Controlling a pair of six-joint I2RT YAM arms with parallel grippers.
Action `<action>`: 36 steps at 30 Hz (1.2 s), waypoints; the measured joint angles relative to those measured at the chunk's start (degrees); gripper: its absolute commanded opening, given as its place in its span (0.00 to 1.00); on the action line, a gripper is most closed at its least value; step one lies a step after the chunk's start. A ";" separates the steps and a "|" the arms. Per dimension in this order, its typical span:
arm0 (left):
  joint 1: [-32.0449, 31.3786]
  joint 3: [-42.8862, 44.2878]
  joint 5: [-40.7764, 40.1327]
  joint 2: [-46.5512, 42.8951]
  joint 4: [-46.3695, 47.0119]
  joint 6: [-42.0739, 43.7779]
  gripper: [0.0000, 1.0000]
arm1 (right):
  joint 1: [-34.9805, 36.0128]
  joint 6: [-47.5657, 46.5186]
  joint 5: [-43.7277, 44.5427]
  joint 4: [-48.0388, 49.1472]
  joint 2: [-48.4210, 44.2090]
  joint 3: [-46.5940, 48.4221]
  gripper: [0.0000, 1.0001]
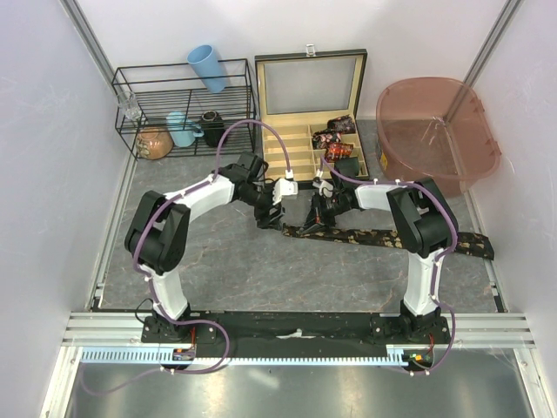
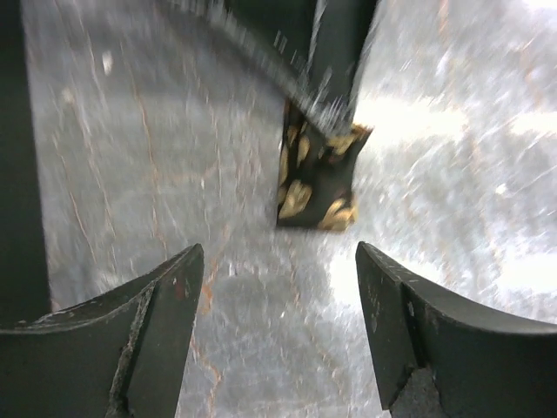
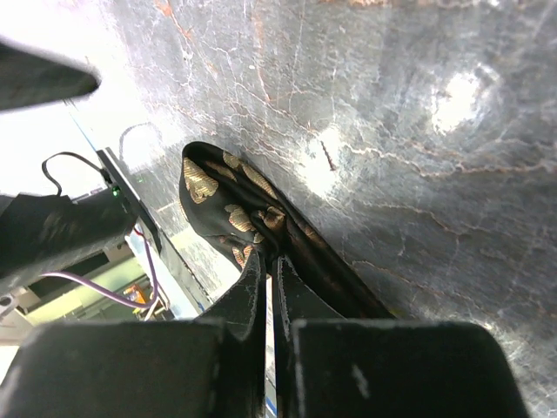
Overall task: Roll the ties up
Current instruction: Roll the tie at the center of the board.
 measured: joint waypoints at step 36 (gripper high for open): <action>-1.44 -36.63 7.76 -24.20 41.16 -29.27 0.78 | 1.55 -4.09 -11.80 -1.16 1.86 -4.79 0.00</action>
